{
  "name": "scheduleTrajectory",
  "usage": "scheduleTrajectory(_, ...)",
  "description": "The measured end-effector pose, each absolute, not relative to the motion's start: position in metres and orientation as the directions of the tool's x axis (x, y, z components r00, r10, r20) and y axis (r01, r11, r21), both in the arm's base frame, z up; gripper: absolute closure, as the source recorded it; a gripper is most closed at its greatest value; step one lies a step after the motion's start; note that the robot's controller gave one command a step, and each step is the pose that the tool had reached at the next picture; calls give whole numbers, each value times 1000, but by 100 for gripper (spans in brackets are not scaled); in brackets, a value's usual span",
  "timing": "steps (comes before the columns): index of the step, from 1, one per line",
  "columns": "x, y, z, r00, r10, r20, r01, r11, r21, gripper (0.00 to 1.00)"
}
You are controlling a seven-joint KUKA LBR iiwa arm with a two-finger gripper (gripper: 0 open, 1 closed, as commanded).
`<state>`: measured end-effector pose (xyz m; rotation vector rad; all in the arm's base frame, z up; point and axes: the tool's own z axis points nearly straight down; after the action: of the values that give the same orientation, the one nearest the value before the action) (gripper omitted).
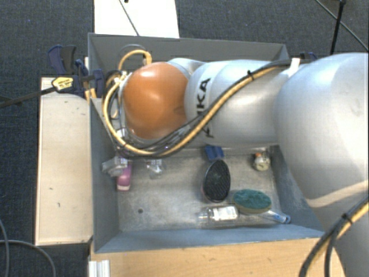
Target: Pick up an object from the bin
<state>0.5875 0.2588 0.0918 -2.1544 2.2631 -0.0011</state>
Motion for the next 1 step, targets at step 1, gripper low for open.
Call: scheduleTrajectory(1, 591, 260, 81, 366, -931, -14, -931, -365, -24, 0)
